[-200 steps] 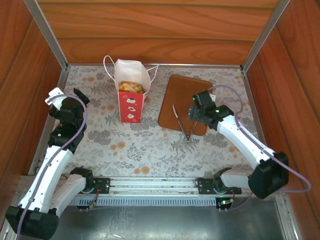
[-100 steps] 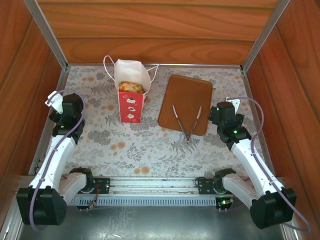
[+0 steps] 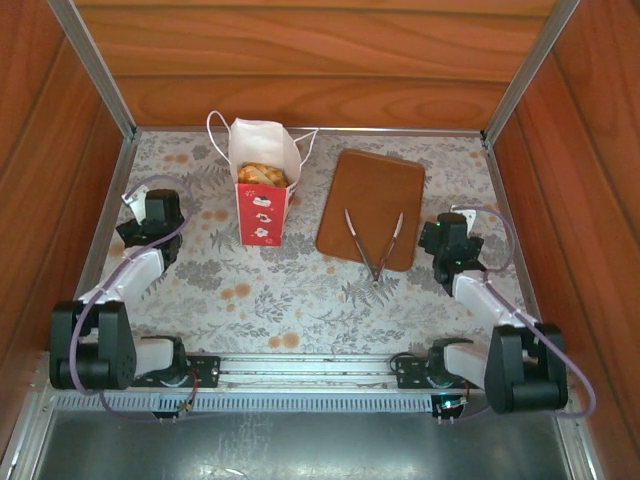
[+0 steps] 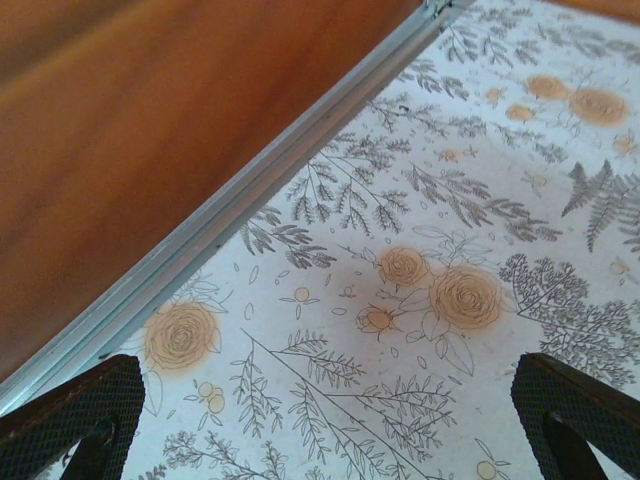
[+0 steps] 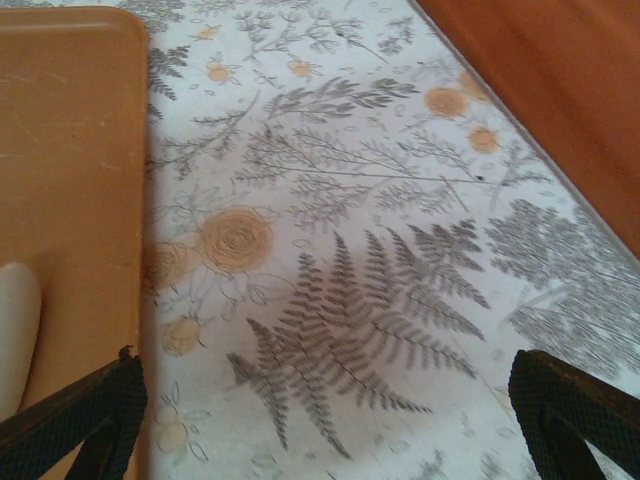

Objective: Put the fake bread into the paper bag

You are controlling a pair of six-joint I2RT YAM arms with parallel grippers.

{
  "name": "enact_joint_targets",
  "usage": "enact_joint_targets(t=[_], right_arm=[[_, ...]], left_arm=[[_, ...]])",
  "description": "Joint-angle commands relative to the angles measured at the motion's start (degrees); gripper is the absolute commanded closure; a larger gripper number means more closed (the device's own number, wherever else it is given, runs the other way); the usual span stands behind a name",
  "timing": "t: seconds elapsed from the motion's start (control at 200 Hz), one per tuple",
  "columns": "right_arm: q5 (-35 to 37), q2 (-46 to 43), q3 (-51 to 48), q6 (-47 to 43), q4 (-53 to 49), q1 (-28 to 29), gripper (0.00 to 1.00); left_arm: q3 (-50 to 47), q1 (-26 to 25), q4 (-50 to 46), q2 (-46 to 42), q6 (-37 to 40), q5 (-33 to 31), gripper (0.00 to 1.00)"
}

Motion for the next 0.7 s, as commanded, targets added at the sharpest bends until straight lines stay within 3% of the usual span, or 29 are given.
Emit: enact_joint_targets(t=[0.0,0.19,0.35,0.575,0.63,0.695], right_arm=[[-2.3,4.6,-1.1,-3.7,14.0,-0.6,0.0],[-8.2,11.2,-0.7,-10.9,26.2,-1.1,0.0],[-16.3,12.6,1.3,-12.2,24.4,-1.6,0.0],[-21.2,20.7,-5.2,-13.1,46.4,-1.6,0.0],[-21.4,20.4,-4.3,-13.0,43.6,-1.7,0.0],[-22.4,20.0,-2.4,-12.0,38.6,-2.7,0.0]], left_arm=[[1.0,0.6,4.9,3.8,4.6,3.3,0.0],[-1.4,0.7,13.6,9.1,8.6,9.8,0.0],[-5.3,0.9,23.9,10.2,12.7,12.7,0.0],[-8.1,1.5,35.3,13.7,16.9,20.8,0.0],[-9.4,1.6,36.3,13.1,17.4,23.3,0.0],[-13.5,1.7,44.3,13.8,17.4,24.3,0.0]])
